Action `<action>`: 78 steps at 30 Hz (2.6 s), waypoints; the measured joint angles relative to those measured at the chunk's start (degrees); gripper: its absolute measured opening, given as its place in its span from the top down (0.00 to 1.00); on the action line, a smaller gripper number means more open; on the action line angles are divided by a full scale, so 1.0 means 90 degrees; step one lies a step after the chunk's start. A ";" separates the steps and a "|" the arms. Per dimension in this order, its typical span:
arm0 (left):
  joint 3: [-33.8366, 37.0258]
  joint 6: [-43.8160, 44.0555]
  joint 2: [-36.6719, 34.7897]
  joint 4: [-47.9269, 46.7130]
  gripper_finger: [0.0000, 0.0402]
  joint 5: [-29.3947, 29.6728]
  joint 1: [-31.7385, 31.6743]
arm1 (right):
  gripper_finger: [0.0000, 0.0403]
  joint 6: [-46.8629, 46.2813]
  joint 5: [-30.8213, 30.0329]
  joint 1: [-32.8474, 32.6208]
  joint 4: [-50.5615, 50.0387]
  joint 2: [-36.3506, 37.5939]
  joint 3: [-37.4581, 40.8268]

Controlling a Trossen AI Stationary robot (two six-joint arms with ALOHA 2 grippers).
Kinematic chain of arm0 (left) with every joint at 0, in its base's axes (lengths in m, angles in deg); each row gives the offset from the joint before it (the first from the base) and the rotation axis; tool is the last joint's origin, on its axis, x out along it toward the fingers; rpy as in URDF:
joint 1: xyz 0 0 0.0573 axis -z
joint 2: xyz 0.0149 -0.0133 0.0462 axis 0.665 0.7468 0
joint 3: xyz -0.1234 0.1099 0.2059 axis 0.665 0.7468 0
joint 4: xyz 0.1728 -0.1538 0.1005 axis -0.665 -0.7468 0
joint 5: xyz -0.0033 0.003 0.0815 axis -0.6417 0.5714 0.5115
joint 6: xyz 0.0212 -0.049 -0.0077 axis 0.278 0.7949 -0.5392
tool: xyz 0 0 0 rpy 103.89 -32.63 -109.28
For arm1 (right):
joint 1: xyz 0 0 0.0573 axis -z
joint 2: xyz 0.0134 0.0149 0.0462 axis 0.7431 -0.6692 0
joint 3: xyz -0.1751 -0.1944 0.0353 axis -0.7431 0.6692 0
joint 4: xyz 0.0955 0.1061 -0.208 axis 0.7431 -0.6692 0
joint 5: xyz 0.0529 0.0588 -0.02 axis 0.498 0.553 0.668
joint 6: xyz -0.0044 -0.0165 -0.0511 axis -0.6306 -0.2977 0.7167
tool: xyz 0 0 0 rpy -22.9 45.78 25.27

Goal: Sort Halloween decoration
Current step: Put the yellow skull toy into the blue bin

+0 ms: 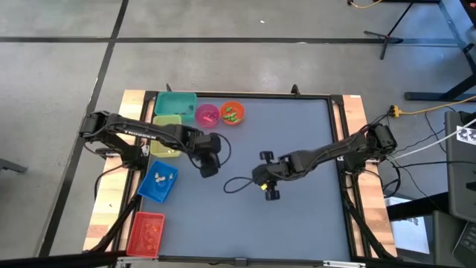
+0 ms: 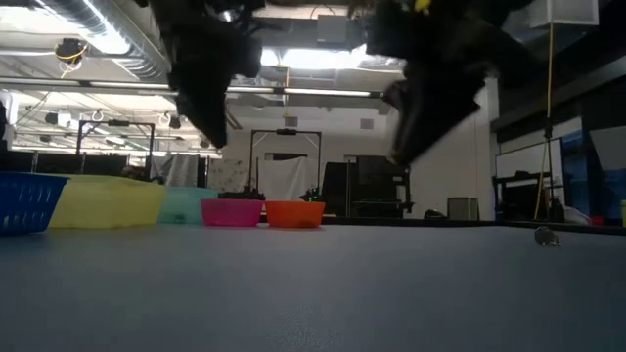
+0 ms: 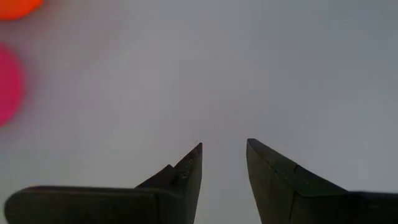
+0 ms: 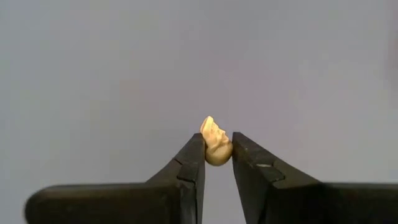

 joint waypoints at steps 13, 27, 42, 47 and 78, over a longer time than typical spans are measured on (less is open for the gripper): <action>-0.0002 -0.0743 0.0000 0.1452 0.73 0.0214 0.1291 | 0.84 0.0695 0.0513 0.0505 0.0683 0.0002 -0.0432; -0.0003 -0.3192 0.0000 0.3475 0.73 0.1058 0.1891 | 0.84 -0.0563 0.3351 0.0820 0.2001 0.0007 -0.0432; -0.0003 -0.4368 0.0000 0.3766 0.73 0.0602 0.1928 | 0.84 -0.2612 0.4183 0.0822 0.2487 0.0010 -0.0432; -0.0002 -0.4370 0.0000 0.3783 0.73 0.0599 0.1925 | 0.84 -0.3145 0.4180 0.0822 0.2901 0.0010 -0.0432; -0.0007 -0.4773 -0.0005 0.4225 0.73 0.0295 0.2035 | 0.84 -0.3560 0.4460 0.1060 0.3671 0.0012 -0.0427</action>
